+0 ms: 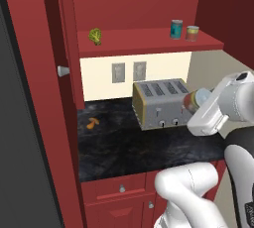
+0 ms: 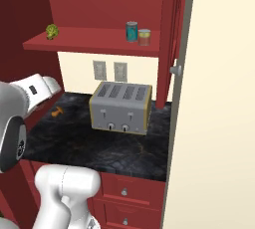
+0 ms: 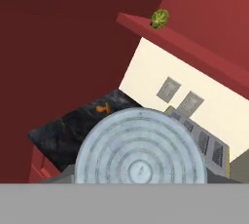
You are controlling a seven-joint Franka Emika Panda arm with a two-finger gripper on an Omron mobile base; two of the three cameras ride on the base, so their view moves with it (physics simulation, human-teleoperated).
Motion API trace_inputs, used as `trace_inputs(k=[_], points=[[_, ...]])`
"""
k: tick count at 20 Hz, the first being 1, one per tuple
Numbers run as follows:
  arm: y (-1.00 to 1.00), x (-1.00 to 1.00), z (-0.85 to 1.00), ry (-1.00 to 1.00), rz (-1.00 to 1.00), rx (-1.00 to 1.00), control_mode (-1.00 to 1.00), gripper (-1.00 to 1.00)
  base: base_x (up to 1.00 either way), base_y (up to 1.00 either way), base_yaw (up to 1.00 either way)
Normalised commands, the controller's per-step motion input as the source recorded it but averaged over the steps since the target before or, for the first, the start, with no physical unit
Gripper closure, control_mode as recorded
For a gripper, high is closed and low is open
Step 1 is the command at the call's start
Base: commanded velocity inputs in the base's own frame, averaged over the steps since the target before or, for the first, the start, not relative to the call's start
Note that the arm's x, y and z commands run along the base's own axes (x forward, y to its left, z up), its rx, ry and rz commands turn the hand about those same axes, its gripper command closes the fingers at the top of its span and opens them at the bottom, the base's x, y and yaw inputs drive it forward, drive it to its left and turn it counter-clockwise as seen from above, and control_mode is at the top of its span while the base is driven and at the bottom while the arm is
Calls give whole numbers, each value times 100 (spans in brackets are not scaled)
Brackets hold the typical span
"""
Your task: Pick the cans from the counter and place them in their designated side in the cabinet.
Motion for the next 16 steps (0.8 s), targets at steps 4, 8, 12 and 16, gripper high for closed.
trace_inputs(k=[4, 8, 12, 16], points=[[-2, -17, 3, 0, -18, 15, -100, 100, 0, 0, 0], [0, -5, 12, 1, -9, 12, -100, 100, 0, 0, 0], [-3, -1, 27, 10, -3, 10, -100, 100, 0, 0, 0], [-4, -6, 27, 14, -2, 9, -100, 100, 0, 0, 0]])
